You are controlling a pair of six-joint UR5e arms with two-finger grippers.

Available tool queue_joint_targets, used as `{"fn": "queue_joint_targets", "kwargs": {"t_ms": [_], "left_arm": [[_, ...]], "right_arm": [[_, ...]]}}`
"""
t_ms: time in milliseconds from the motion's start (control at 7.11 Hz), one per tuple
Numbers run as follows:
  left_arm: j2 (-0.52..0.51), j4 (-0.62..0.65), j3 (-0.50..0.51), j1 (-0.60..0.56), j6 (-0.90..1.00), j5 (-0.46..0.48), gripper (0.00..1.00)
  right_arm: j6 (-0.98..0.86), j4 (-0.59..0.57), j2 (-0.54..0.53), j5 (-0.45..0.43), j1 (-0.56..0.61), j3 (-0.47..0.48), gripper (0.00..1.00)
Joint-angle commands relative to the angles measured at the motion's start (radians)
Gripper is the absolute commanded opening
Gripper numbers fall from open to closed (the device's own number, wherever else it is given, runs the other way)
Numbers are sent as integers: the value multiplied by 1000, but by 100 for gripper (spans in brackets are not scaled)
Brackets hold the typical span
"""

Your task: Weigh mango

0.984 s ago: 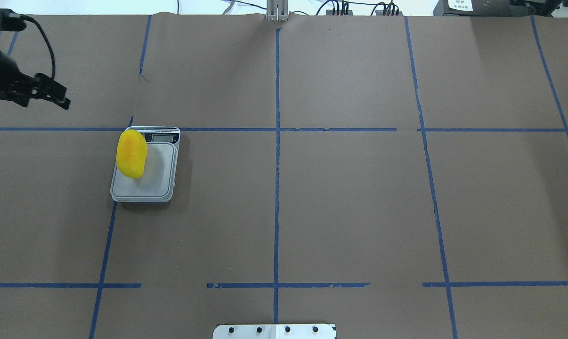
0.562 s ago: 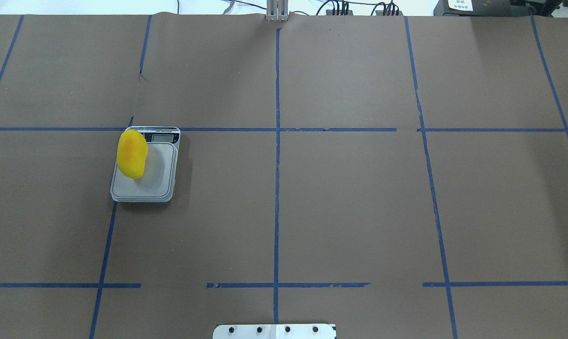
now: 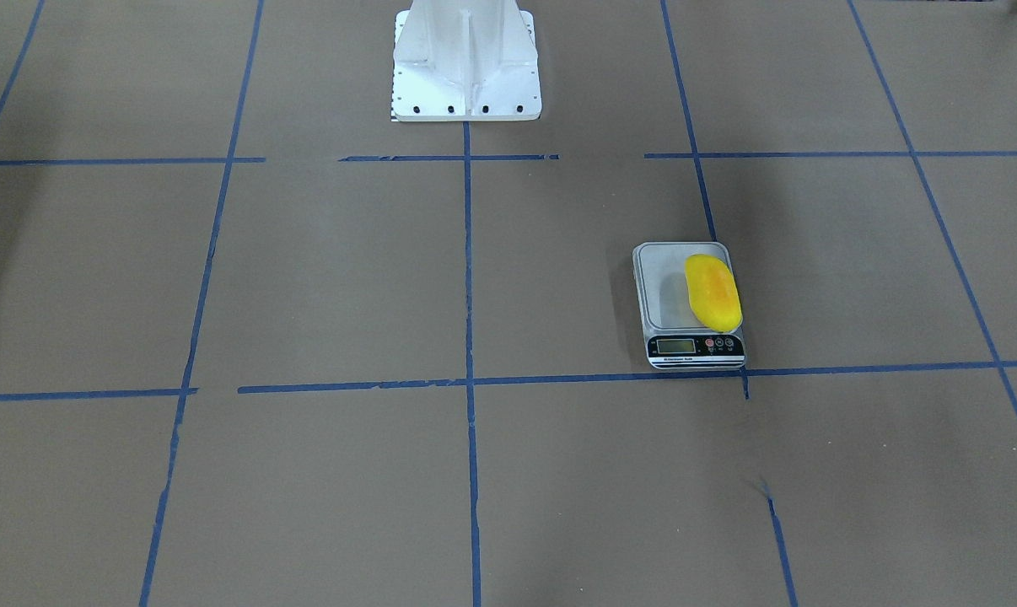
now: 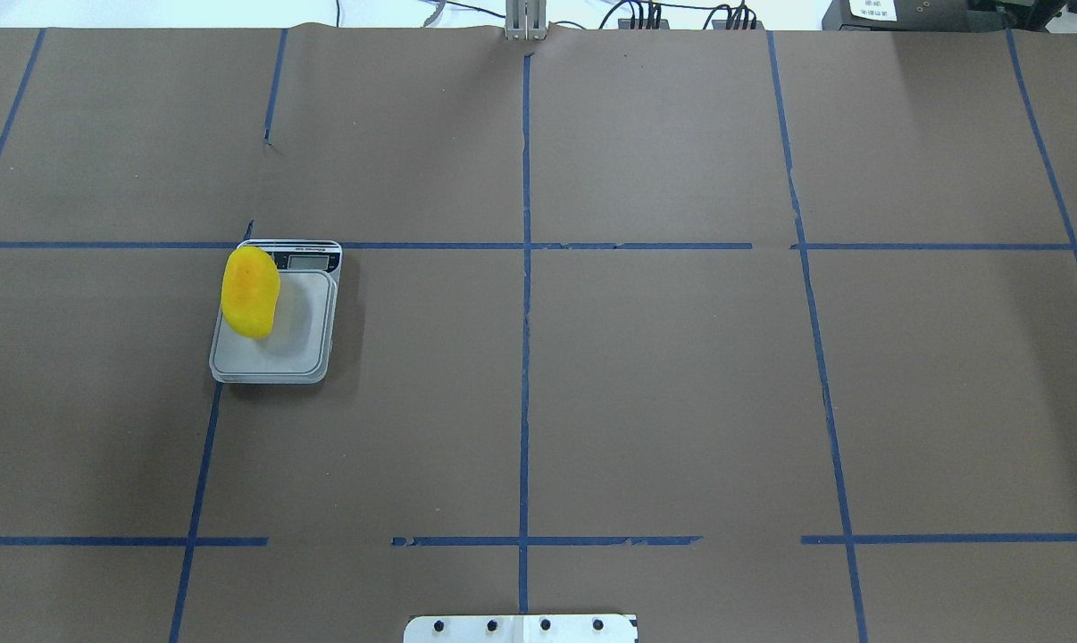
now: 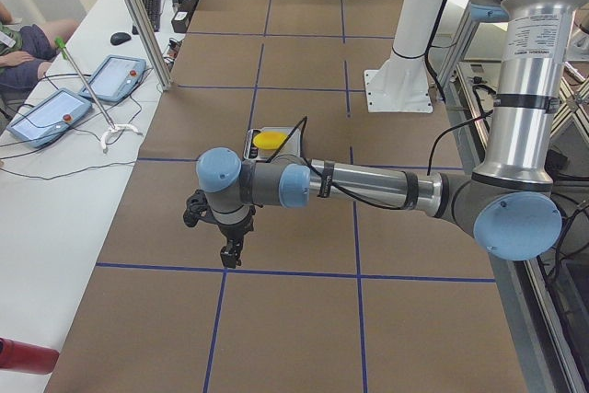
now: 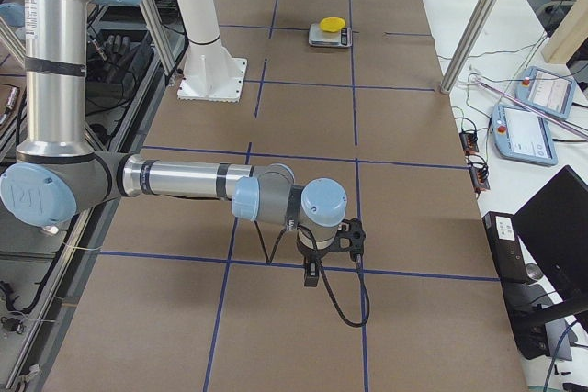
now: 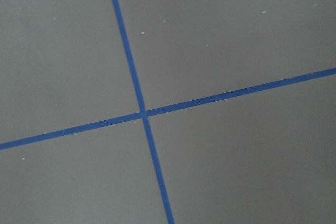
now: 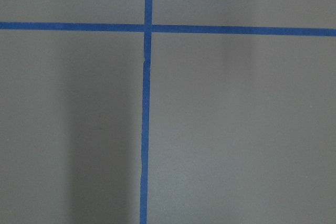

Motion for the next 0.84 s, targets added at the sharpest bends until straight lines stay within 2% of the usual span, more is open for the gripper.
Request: {"fn": "queue_joint_targets", "kwargs": {"t_ms": [0, 141, 281, 422, 703], "left_arm": [[8, 7, 40, -4, 0, -38, 100], [9, 8, 40, -7, -10, -69, 100], [9, 10, 40, -10, -15, -71, 100], [8, 14, 33, -11, -129, -69, 100], [8, 5, 33, -10, -161, -62, 100]], "right_arm": [[0, 1, 1, 0, 0, 0, 100], [0, -1, 1, 0, 0, 0, 100], [0, 1, -1, 0, 0, 0, 100], [0, -1, 1, 0, 0, 0, 100], [0, 1, 1, 0, 0, 0, 100]]}}
